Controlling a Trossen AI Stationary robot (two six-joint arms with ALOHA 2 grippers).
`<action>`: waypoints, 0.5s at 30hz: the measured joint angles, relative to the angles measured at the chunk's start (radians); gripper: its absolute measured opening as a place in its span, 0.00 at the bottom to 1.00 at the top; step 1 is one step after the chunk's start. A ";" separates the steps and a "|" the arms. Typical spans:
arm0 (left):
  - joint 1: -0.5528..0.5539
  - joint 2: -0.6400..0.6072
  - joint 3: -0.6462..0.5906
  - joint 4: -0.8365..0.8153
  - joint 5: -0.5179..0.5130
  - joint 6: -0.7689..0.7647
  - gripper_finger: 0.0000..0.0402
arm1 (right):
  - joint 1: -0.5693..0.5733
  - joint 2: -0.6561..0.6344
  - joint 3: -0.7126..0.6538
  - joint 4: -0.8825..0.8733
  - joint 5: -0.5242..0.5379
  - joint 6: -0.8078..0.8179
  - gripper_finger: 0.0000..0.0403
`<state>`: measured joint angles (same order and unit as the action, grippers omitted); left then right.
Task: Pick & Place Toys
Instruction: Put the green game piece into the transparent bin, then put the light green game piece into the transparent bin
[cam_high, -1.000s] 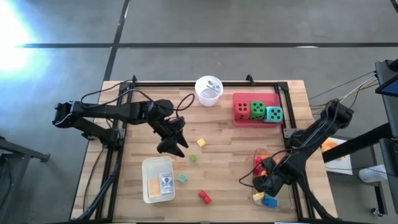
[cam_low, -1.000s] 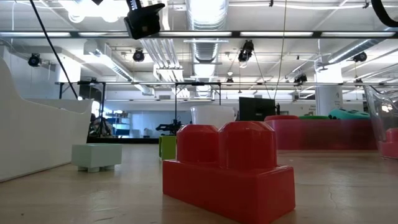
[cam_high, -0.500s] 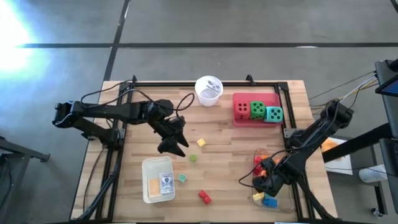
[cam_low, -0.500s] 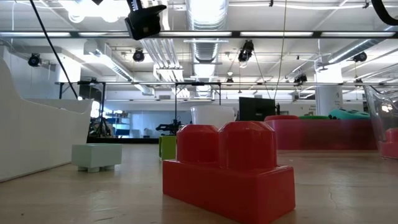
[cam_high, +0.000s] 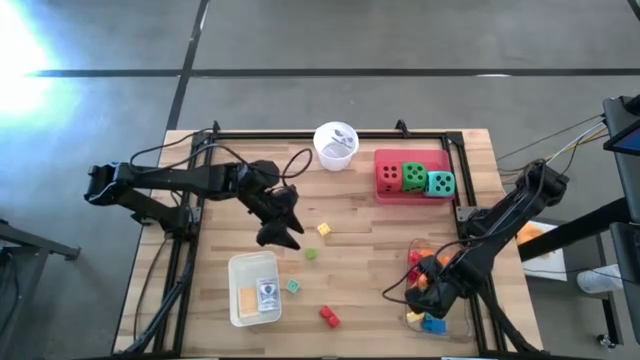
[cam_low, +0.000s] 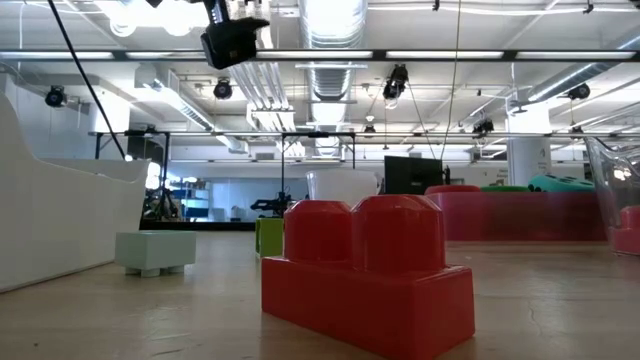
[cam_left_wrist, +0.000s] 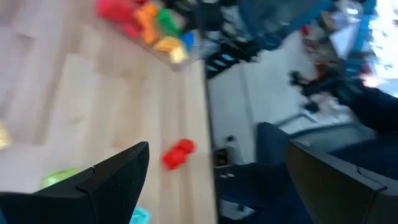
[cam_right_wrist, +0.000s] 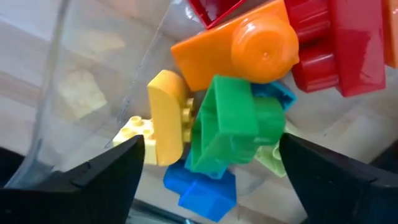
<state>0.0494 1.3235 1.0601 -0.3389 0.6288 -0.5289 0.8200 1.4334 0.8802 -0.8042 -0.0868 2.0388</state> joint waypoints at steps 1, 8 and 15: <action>0.000 0.001 0.000 -0.011 -0.029 0.000 0.93 | 0.000 0.000 0.008 -0.007 0.000 0.000 0.91; -0.010 0.007 0.000 -0.116 -0.231 0.033 0.93 | 0.000 0.000 0.105 -0.103 -0.019 -0.010 0.94; -0.045 0.043 0.000 -0.158 -0.345 0.068 0.93 | 0.000 0.001 0.213 -0.120 -0.059 -0.076 0.94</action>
<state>0.0045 1.3662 1.0599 -0.4967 0.2842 -0.4610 0.8204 1.4339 1.0931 -0.9238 -0.1456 1.9627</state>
